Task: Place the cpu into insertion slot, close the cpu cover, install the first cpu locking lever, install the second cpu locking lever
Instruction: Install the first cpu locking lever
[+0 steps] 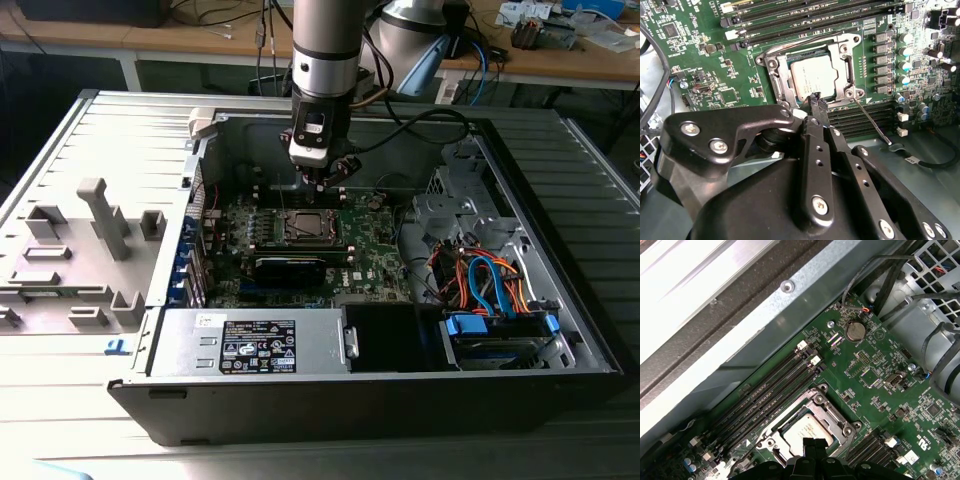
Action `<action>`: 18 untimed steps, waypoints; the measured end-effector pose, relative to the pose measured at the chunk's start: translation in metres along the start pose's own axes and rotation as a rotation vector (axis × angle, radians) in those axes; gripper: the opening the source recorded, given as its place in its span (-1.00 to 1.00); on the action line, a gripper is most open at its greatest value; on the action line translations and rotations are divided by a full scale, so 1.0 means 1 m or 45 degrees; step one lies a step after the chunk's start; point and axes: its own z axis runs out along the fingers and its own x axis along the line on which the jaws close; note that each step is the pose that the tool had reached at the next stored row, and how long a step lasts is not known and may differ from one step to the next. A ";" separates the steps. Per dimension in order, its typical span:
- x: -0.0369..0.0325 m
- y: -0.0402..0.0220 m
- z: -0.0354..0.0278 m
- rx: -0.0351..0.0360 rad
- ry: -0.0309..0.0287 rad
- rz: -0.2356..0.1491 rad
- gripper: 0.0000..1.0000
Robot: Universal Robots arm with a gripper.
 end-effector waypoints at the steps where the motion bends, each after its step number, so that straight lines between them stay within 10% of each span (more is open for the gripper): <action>1: 0.0000 0.0000 0.0000 0.0000 0.0000 0.000 -0.79; 18: 0.0000 0.0000 0.0000 -0.0007 -0.0002 -0.019 -0.79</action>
